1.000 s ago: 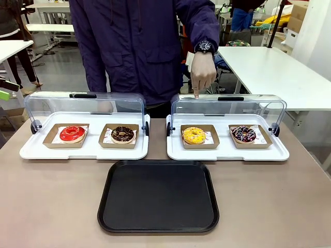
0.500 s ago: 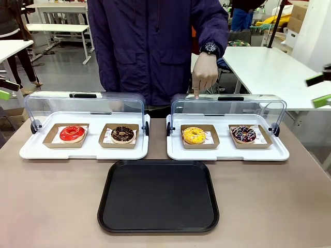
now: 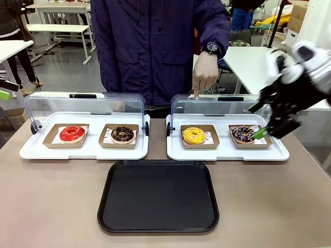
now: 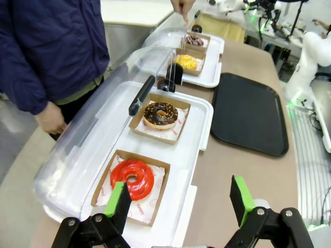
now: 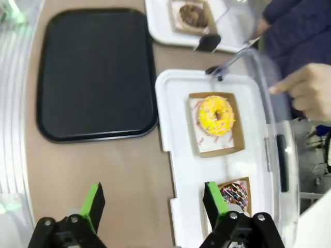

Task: Move the third donut from the left to the tray.
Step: Pick up the Paper togo box containing the Donut indicated by the person and place it on the Handle tray.

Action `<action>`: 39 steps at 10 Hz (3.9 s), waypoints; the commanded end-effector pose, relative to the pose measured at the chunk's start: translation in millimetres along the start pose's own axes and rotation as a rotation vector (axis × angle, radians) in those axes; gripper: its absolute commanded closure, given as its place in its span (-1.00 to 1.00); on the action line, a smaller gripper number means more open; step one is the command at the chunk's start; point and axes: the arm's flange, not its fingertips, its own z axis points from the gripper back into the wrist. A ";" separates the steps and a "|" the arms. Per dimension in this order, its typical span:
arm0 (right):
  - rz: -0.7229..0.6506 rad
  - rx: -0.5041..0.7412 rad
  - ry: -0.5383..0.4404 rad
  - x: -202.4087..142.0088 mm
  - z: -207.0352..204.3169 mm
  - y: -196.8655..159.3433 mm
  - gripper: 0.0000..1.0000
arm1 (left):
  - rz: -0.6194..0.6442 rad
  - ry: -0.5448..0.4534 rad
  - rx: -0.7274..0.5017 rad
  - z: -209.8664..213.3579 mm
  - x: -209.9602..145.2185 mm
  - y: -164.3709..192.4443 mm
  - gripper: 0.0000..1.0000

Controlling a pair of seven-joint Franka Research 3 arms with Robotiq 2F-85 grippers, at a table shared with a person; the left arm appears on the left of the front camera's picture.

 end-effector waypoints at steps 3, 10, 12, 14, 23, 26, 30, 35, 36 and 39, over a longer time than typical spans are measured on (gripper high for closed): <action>-0.039 0.019 0.152 13.5 -70.0 -28.0 -1.00 | -0.002 0.003 -0.002 -0.1 2.4 -1.9 -1.00; 0.043 0.079 0.166 26.1 -84.0 -41.8 -1.00 | -0.002 0.003 -0.002 -0.1 2.4 -1.9 -1.00; 0.084 0.095 0.193 32.2 -97.8 -59.5 -1.00 | -0.002 0.003 -0.002 -0.1 2.4 -1.9 -1.00; 0.098 0.114 0.229 32.2 -117.9 -69.2 -1.00 | -0.002 0.003 -0.002 -0.1 2.4 -1.9 -1.00; 0.134 0.075 0.304 10.2 -196.1 -102.7 -1.00 | -0.002 0.003 -0.002 -0.1 2.4 -1.9 -1.00; 0.125 0.085 0.332 8.3 -214.6 -111.5 -1.00 | -0.002 0.003 -0.002 -0.1 2.4 -1.9 -1.00; 0.111 0.088 0.358 1.2 -233.9 -117.3 -1.00 | -0.002 0.003 -0.002 -0.1 2.4 -1.9 -1.00; 0.093 0.107 0.377 -5.7 -242.3 -123.1 0.18 | -0.002 0.003 -0.002 -0.1 2.4 -1.9 -1.00; 0.091 0.111 0.380 -5.7 -241.3 -123.2 1.00 | -0.002 0.003 -0.002 -0.1 2.4 -1.9 -1.00; 0.096 0.115 0.391 -3.3 -241.1 -124.3 1.00 | -0.002 0.003 -0.002 -0.1 2.4 -1.9 -1.00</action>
